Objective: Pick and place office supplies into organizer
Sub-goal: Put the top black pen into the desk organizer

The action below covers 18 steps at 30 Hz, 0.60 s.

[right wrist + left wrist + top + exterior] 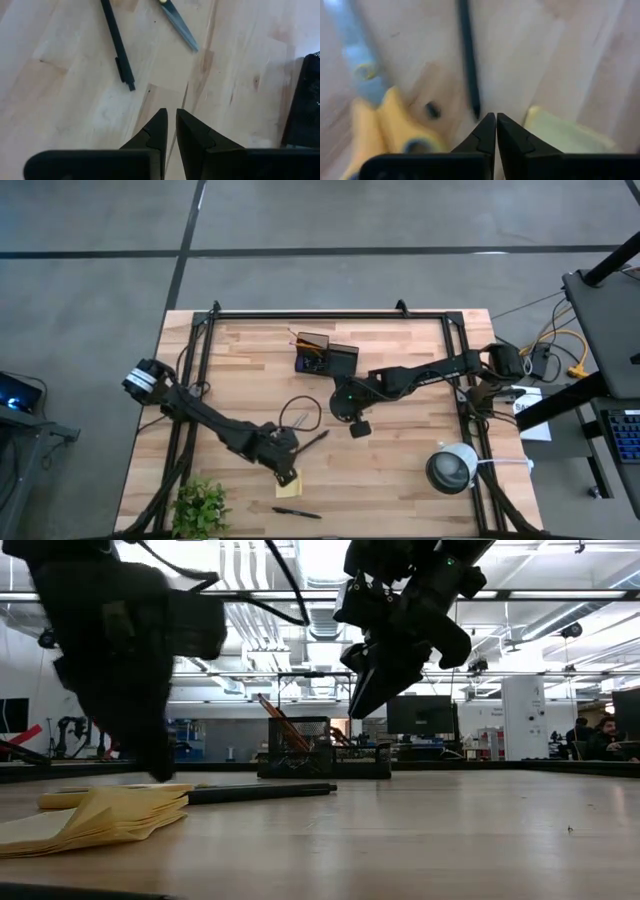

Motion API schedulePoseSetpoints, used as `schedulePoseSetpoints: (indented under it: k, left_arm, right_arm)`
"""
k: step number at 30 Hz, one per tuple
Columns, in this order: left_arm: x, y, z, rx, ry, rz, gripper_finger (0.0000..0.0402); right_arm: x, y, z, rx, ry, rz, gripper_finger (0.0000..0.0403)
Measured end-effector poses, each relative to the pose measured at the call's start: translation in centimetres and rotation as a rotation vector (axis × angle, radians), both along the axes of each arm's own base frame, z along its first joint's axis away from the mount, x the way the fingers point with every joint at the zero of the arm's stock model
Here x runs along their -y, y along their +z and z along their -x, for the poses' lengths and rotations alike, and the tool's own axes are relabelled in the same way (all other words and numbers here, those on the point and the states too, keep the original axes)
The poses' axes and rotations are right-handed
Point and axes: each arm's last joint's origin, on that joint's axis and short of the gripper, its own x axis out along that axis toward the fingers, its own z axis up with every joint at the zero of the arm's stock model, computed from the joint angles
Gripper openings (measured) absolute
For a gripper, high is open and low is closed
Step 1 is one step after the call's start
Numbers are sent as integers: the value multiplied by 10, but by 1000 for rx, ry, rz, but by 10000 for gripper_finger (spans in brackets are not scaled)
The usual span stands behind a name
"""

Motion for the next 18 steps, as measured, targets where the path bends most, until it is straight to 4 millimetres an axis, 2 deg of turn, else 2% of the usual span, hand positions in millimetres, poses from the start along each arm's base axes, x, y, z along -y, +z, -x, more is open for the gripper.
schedulePoseSetpoints:
  k: [13,16,18]
  left_arm:
    - [3,-18,-6,7,2,3,0]
    - [3,-13,-5,16,-2,16,0]
    - [5,-3,-3,43,-10,31,0]
  right_arm:
    - [0,-1,0,4,-15,-6,29]
    - [0,-1,0,6,-15,-6,29]
    - [0,-2,0,7,-16,-4,29]
